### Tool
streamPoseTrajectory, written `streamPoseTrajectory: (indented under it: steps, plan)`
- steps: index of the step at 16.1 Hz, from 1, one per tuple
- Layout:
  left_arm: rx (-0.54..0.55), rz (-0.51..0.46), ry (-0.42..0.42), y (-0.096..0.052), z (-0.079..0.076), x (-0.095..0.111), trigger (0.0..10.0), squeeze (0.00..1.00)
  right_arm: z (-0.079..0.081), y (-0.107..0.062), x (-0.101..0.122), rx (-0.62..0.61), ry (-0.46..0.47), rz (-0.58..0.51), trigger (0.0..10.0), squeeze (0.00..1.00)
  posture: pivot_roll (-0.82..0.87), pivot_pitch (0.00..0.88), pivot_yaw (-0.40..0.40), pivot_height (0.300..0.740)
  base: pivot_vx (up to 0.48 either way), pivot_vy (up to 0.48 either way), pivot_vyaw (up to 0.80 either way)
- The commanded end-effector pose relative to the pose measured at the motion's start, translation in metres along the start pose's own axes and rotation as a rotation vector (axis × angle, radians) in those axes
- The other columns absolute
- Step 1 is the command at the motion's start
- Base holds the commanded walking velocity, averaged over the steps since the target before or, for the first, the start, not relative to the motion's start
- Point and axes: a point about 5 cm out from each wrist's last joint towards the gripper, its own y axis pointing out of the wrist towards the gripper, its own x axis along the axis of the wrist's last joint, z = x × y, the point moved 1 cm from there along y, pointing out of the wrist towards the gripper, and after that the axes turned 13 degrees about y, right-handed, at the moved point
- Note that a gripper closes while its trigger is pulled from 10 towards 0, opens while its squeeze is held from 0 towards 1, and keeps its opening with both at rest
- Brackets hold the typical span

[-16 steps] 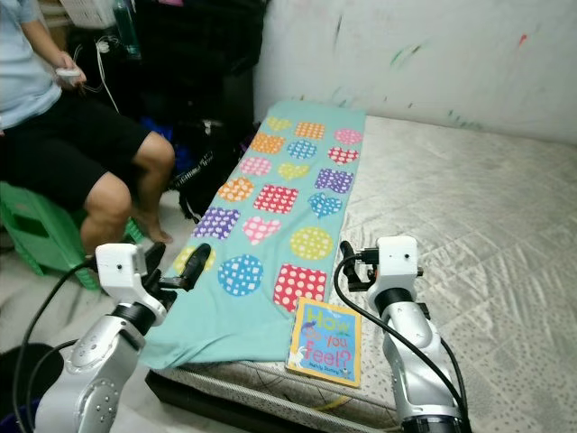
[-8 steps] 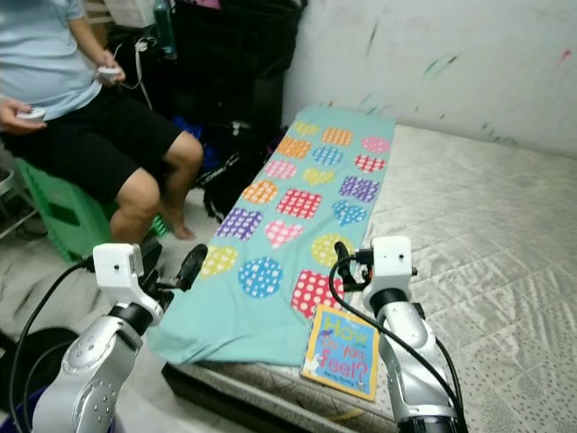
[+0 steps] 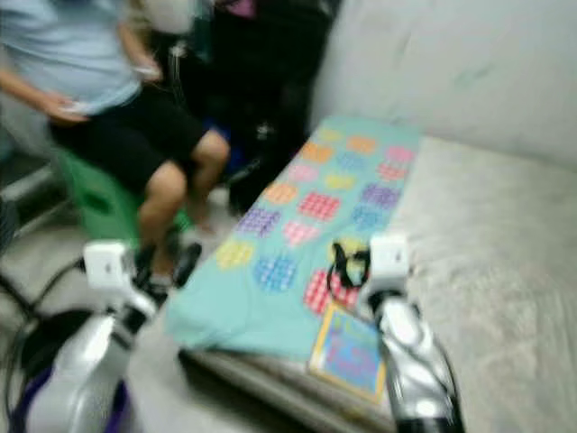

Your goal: Clean up the room

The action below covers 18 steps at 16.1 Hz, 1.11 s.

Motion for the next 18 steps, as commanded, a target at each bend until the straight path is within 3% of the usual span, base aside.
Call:
streamPoseTrajectory:
  steps: [1, 7, 18]
  plan:
    - [-0.012, -0.015, 0.010, 0.0010, -0.0008, 0.0041, 10.0, 0.00, -0.0014, 0.0007, 0.0021, -0.007, -0.003, -0.007, 10.0, 0.00, -0.11, 0.000, -0.016, 0.740, 0.000, 0.000, 0.00]
    - [-0.004, 0.001, 0.013, 0.0009, 0.0006, 0.0019, 10.0, 0.00, -0.0020, 0.0002, 0.0009, -0.009, -0.005, -0.002, 10.0, 0.00, -0.11, 0.000, -0.017, 0.740, 0.000, 0.000, 0.00]
    - [0.020, 0.018, 0.017, 0.0014, 0.0029, 0.0001, 10.0, 0.00, -0.0021, 0.0002, 0.0006, -0.008, -0.004, 0.000, 10.0, 0.00, -0.11, 0.000, -0.017, 0.740, 0.000, 0.000, -0.80]
